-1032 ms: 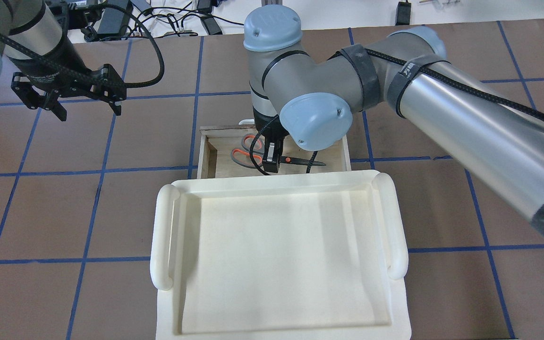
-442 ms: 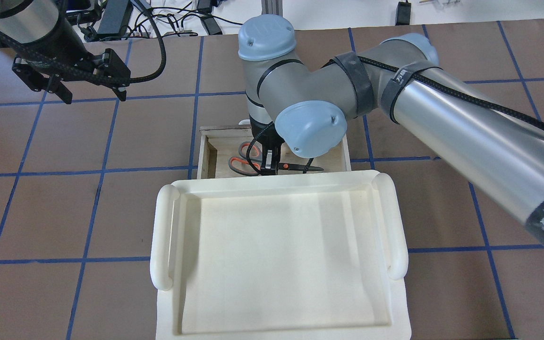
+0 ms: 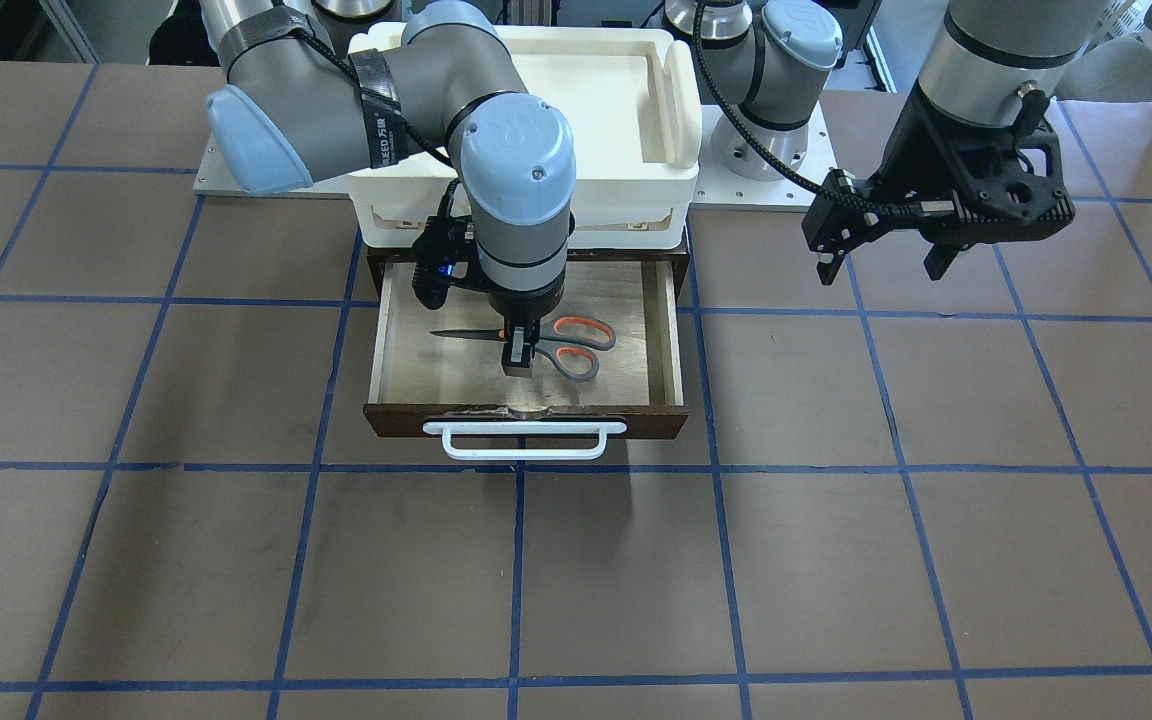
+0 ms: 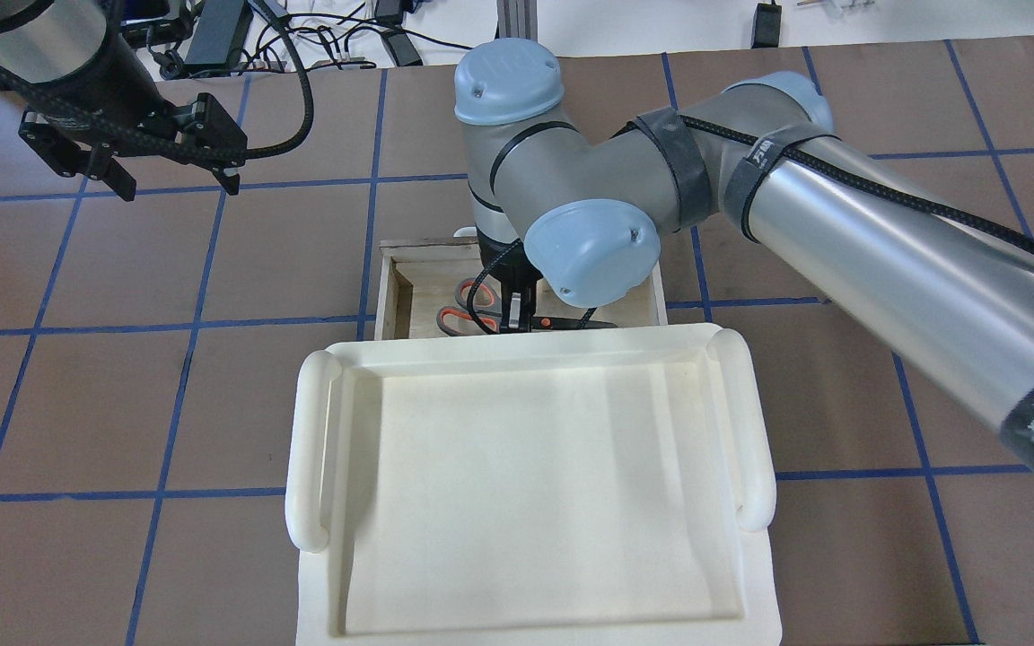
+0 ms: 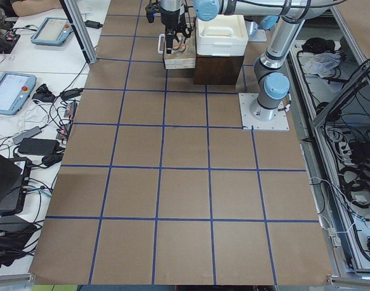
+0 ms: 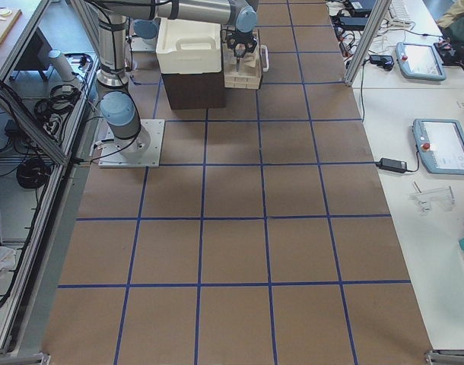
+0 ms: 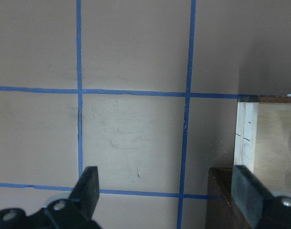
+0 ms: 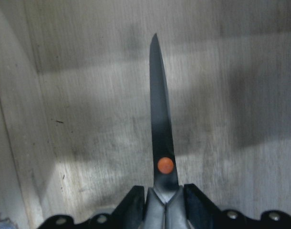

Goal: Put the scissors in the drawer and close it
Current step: 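Open the right gripper to release the scissors and raise it away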

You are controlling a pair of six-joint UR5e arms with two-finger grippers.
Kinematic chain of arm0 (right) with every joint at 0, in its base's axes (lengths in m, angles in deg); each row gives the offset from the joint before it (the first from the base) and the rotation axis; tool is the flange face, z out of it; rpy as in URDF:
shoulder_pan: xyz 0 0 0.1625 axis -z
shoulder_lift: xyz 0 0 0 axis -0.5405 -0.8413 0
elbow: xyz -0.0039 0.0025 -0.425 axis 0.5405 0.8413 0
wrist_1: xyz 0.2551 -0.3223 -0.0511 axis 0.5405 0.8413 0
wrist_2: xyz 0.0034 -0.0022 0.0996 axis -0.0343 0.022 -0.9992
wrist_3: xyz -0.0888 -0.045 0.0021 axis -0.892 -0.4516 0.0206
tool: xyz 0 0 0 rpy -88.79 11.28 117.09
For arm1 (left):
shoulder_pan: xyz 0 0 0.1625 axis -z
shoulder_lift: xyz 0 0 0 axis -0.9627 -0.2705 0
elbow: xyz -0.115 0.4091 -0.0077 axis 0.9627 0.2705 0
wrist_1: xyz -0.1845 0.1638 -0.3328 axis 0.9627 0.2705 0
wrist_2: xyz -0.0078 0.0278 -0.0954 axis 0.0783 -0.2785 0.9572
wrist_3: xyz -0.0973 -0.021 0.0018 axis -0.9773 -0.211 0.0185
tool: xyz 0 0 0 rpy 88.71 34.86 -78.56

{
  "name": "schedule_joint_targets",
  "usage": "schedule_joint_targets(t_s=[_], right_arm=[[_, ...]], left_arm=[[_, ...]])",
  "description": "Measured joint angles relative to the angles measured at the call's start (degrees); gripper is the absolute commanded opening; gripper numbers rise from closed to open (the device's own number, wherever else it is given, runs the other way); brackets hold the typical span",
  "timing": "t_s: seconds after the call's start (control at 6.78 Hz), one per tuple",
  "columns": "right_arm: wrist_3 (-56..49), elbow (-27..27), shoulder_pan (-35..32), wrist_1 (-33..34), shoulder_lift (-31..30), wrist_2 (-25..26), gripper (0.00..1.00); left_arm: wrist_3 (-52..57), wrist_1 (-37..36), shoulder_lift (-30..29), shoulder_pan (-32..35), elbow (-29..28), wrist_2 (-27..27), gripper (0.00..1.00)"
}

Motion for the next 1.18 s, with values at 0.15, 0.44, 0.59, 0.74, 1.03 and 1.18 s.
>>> schedule_joint_targets(t_s=[0.15,0.44,0.59,0.74,1.03,1.18], right_arm=[[-0.64,0.08,-0.03,0.31,-0.04,-0.02,0.54],[-1.74,0.14,-0.44,1.2,-0.12,-0.08,0.54],[-2.01,0.3,-0.71,2.09,-0.22,-0.11,0.54],[-2.29,0.58,-0.77,3.97,-0.53,-0.14,0.54],[-5.76,1.41,0.16,6.62,-2.69,0.29,0.54],[-9.06,2.0,1.4,6.56,-4.2,1.05,0.54]], left_arm=[[-0.1,0.09,-0.18,-0.01,0.21,0.0,1.0],[-0.26,0.13,-0.48,0.03,0.61,0.88,1.0],[-0.27,0.52,-0.35,0.05,0.67,1.15,1.0],[-0.26,1.24,-0.22,-0.02,0.75,1.74,1.0],[0.13,1.34,-0.67,-0.17,0.77,2.61,1.0],[0.12,1.12,-0.87,-0.18,0.7,2.73,1.0]])
